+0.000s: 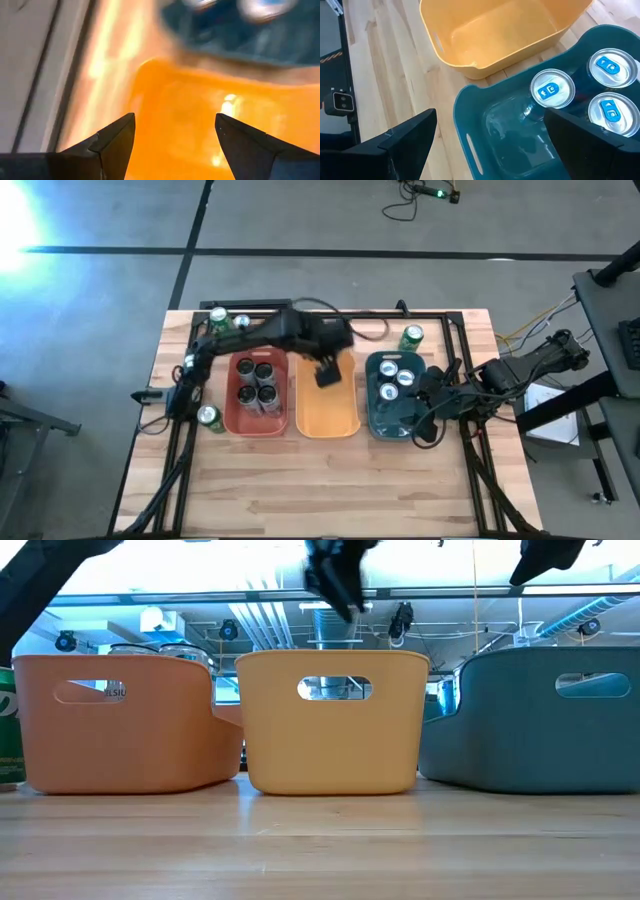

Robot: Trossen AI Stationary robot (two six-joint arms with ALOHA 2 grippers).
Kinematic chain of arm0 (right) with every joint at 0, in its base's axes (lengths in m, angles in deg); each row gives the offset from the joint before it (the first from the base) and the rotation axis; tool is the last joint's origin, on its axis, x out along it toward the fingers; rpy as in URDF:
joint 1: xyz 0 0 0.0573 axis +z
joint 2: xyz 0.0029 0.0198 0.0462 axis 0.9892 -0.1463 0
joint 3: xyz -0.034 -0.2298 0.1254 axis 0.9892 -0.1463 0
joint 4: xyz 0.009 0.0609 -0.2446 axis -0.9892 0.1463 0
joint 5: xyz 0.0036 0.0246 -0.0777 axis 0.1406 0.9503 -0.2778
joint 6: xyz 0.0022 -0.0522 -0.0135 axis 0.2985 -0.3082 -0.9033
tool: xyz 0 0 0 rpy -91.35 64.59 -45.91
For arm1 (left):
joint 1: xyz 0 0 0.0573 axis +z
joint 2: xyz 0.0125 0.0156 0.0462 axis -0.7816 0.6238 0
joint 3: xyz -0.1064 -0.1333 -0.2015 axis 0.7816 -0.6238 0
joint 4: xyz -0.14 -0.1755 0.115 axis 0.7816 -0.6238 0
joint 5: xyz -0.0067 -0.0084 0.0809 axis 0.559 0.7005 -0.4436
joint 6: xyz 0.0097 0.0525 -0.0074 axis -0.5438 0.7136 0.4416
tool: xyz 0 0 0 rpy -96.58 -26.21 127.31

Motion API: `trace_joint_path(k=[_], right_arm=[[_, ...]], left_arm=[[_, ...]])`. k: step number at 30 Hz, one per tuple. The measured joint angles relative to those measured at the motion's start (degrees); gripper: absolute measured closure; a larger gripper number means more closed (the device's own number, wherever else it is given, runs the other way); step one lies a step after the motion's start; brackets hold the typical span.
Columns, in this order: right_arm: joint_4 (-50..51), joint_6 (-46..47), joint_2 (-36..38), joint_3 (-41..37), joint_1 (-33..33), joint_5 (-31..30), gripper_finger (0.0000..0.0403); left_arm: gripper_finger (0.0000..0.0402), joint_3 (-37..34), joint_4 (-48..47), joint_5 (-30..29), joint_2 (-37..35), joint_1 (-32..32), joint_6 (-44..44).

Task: Sort soda cans
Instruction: Put the blue soda can into the blue bin

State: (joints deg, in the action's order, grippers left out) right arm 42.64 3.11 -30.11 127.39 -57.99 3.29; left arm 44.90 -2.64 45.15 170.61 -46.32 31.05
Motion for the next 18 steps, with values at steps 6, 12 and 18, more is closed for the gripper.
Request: trace_joint_path(k=[6,12,18], right_arm=[[-1.3,0.8,0.0,0.0,0.1,0.0,0.0039],[-1.6,1.7,0.0,-0.2,0.2,-0.1,0.0039],[-5.5,1.7,0.0,-1.6,0.0,-3.6,0.0039]], left_arm=[[0.0126,-2.6,-9.5,-5.3,-5.3,7.3,-4.1],[0.0093,-17.5,-9.4,-5.8,-15.8,18.3,-8.5],[0.0066,-36.2,-0.2,-5.2,-26.5,29.0,-23.4]])
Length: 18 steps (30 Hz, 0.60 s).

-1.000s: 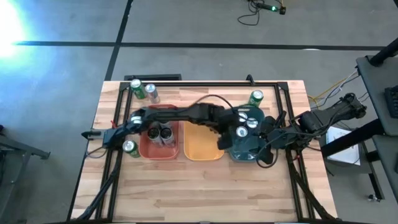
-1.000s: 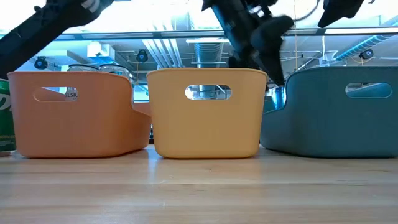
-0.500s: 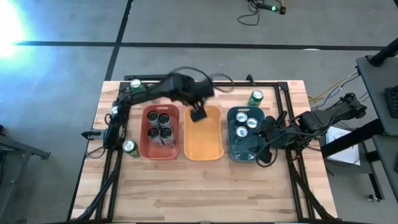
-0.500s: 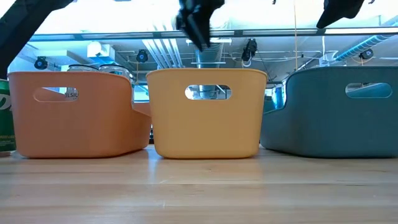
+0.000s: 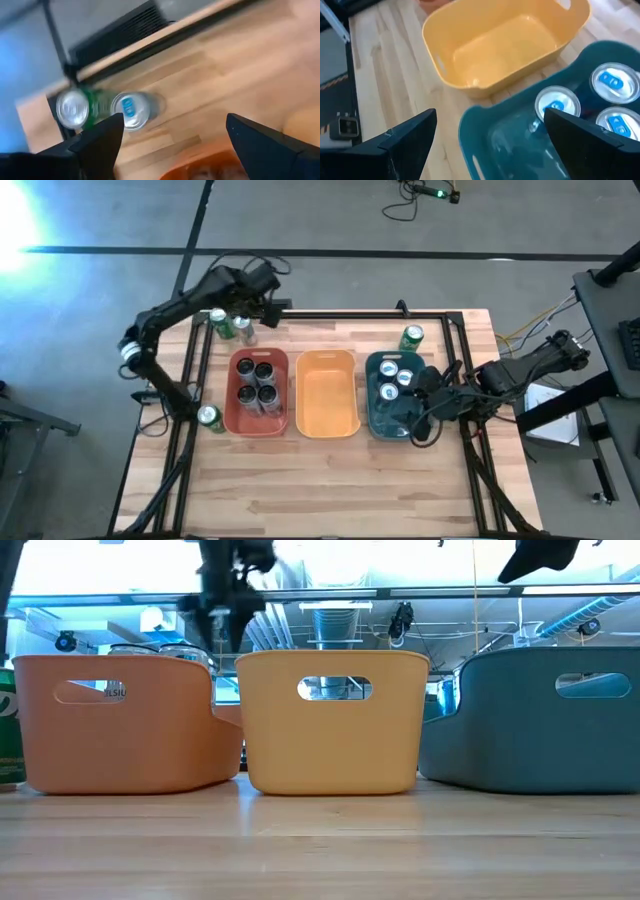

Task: Sort soda cans
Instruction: Put the blue soda can into the blue bin

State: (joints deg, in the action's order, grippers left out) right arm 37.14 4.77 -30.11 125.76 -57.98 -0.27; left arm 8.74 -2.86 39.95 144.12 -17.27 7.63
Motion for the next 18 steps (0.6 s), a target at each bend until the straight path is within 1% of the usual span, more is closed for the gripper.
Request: trace_joint_path(k=[2,3,6,9,13,18], right_arm=[[-1.7,-0.1,0.0,-0.6,-0.2,-1.2,0.0039],[-2.6,0.0,0.0,-1.0,-0.4,-1.3,0.0039],[-3.5,1.7,0.0,-1.6,-0.8,-1.4,0.0039],[-3.4,3.2,-0.3,-1.9,-0.8,-1.4,0.0039],[-3.4,5.4,-1.1,-1.9,-0.7,-0.8,0.0039],[-3.4,6.5,-2.7,-1.9,-0.6,-0.5,0.0039]], left_arm=[[0.0062,-4.9,3.0,0.1,-2.0,1.8,-4.9],[0.0061,-7.1,4.7,0.1,-2.8,2.4,-5.9],[0.0061,-12.8,8.1,0.2,-4.3,3.8,-7.6],[0.0061,-17.7,9.3,0.3,-4.4,5.9,-8.7],[0.0060,-22.5,11.2,0.2,-4.8,8.6,-9.5],[0.0060,-25.8,16.6,0.4,-6.3,9.3,-8.6]])
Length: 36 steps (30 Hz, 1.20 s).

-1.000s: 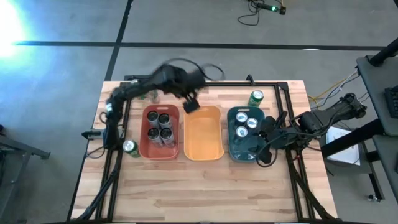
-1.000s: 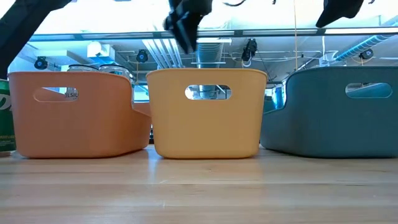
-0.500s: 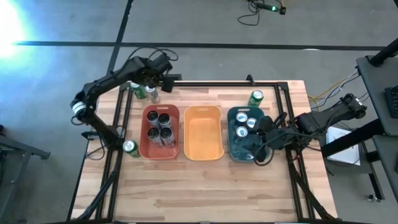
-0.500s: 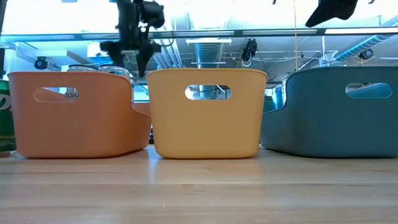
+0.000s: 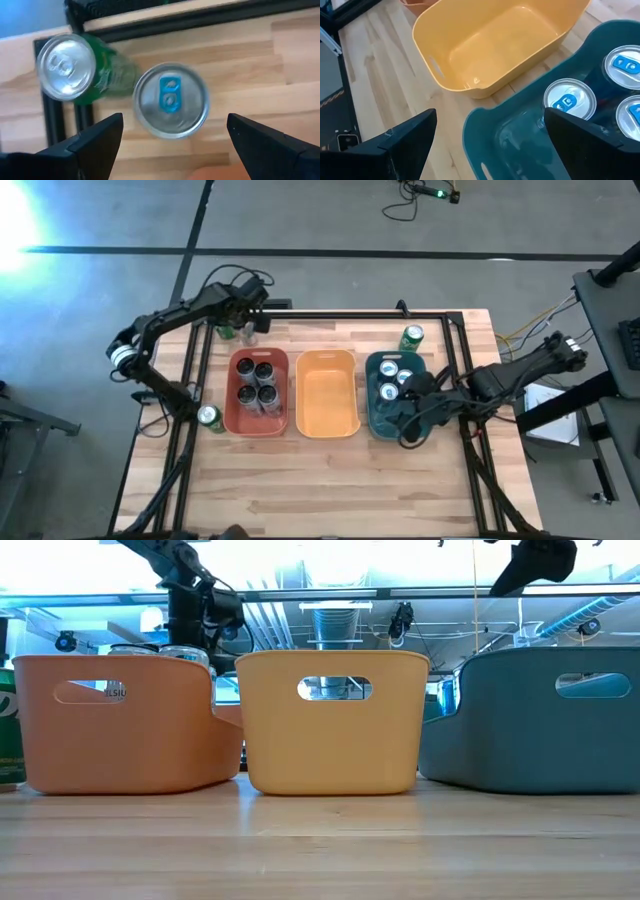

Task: Sort soda cans
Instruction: Put the blue soda can into the blue bin

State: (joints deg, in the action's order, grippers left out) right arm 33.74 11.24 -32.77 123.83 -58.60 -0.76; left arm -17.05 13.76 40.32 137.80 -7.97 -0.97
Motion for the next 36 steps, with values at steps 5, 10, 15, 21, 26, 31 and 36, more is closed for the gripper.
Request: trace_joint_path(k=[5,10,15,21,26,31,36], right_arm=[[-0.2,0.3,-1.3,0.0,0.0,0.1,0.0039],[-0.7,1.2,-1.7,0.0,0.0,1.0,0.0039],[-1.4,1.2,-1.9,0.0,0.0,1.1,0.0039],[-1.3,1.8,-2.0,0.0,0.0,1.1,0.0039],[-1.3,2.3,-2.0,0.0,0.0,1.1,0.0039],[-1.3,2.4,-2.1,0.0,0.0,1.1,0.0039],[-3.2,-0.3,-2.1,0.0,0.0,0.8,0.0039]], left_arm=[[0.0060,-2.8,5.5,3.2,0.0,2.3,0.5],[0.0060,-4.7,9.0,3.6,0.2,5.2,0.6],[0.0061,-5.4,12.7,5.3,0.4,5.5,2.6],[0.0088,-5.8,12.2,7.3,2.4,5.6,3.2],[0.0126,-5.4,12.3,7.8,3.0,5.6,4.5],[0.0182,-2.8,11.6,9.2,3.0,5.6,7.0],[0.0187,2.3,8.8,10.6,3.0,5.6,11.0]])
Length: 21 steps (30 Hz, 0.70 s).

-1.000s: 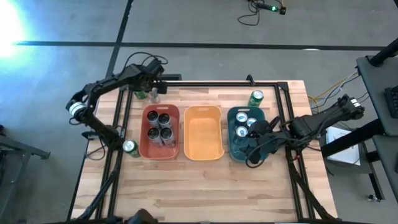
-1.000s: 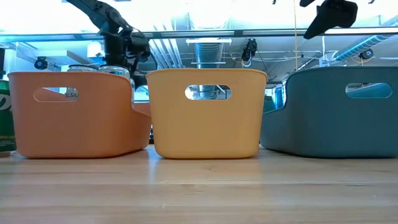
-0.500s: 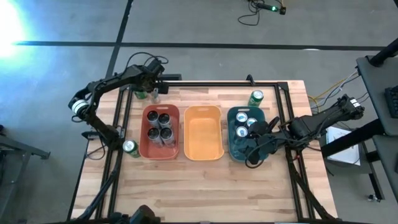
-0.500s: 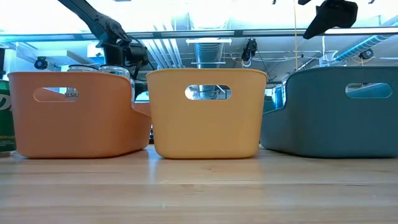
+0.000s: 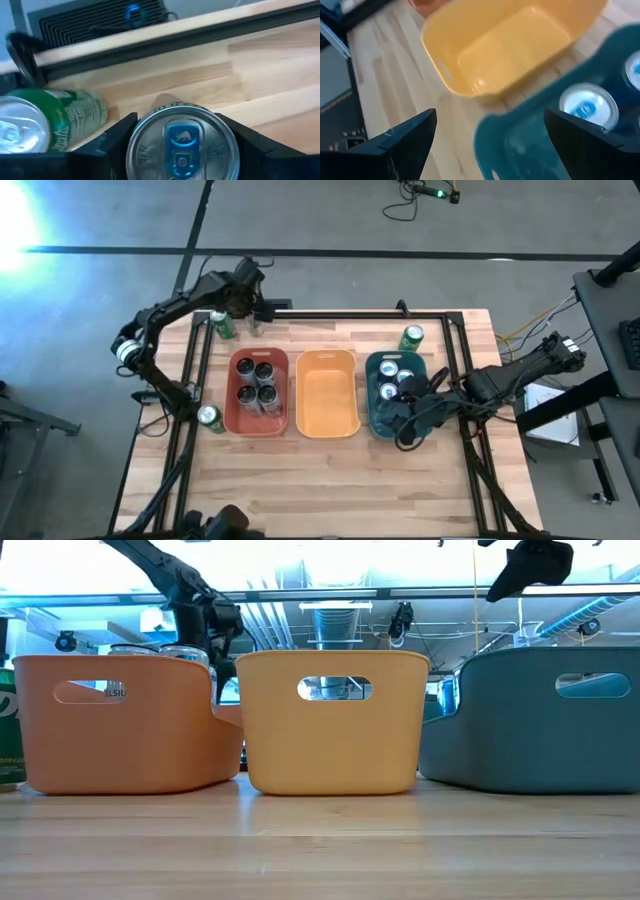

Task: Sort soda cans
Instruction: Put the blue soda can into the blue bin

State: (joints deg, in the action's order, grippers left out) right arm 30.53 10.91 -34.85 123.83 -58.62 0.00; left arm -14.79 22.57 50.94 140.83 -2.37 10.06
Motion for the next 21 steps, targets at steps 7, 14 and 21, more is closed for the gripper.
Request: trace_joint_path(k=[7,14,21], right_arm=[[-10.1,-9.0,-0.4,0.0,0.0,-12.7,0.0039],[-16.9,-28.6,-2.2,3.6,-0.6,-30.7,0.0039],[-13.5,-38.5,-1.6,9.5,-2.3,-31.1,0.0039]], left_arm=[[0.0187,13.4,-3.4,6.1,-0.2,-2.8,3.2],[0.0187,26.2,-1.1,10.6,0.5,-9.1,0.4],[0.0187,33.2,1.8,10.1,3.3,-18.7,-4.8]])
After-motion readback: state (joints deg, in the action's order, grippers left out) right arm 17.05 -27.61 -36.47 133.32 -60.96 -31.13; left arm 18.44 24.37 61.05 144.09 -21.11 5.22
